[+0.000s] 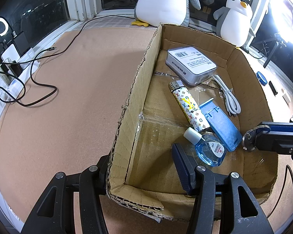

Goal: Organize rigid objects
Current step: 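Carry the keys with the right tool into the box and release, then move the right tool to the blue round lid and grasp it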

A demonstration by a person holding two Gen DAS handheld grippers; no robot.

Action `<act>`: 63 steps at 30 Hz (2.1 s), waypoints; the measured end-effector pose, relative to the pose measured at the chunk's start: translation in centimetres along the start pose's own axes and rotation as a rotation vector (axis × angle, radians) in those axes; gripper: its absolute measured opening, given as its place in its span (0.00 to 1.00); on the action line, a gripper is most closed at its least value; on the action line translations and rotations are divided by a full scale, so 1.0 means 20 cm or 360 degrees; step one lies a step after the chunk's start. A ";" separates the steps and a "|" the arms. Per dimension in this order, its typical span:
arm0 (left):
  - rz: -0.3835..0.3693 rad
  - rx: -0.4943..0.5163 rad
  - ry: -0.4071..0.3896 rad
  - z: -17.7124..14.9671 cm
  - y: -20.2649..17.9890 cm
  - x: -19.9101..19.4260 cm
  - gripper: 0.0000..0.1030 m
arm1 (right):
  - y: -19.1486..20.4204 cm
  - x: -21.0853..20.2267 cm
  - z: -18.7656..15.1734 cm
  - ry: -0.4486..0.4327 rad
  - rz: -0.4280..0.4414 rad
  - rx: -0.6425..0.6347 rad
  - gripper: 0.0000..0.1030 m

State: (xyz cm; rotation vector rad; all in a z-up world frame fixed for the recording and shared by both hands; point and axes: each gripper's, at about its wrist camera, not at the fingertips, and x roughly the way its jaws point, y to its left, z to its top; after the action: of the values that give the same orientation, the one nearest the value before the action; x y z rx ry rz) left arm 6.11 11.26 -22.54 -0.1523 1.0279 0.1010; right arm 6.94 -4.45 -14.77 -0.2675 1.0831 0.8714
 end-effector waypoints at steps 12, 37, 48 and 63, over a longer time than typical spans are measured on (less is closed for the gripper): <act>0.0001 0.0000 -0.0001 0.00 0.00 0.00 0.55 | -0.03 -0.04 -0.01 -0.0050 -0.0012 0.0054 0.37; 0.0012 0.0012 -0.0005 0.01 0.00 0.00 0.55 | -0.84 -0.37 -0.17 -0.0301 -0.0536 0.0784 0.51; 0.0015 0.0014 -0.0006 0.01 0.00 0.00 0.55 | -1.24 -0.29 -0.18 -0.0241 -0.0685 0.1027 0.51; 0.0018 0.0018 -0.0007 0.01 0.00 0.00 0.56 | -1.49 -0.16 -0.09 -0.0118 -0.0743 0.1115 0.51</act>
State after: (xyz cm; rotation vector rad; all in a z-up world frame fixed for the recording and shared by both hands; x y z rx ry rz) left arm 6.25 11.32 -22.48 -0.1357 1.0252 0.1057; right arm 26.89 -26.52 -19.15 0.1011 1.1288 0.0595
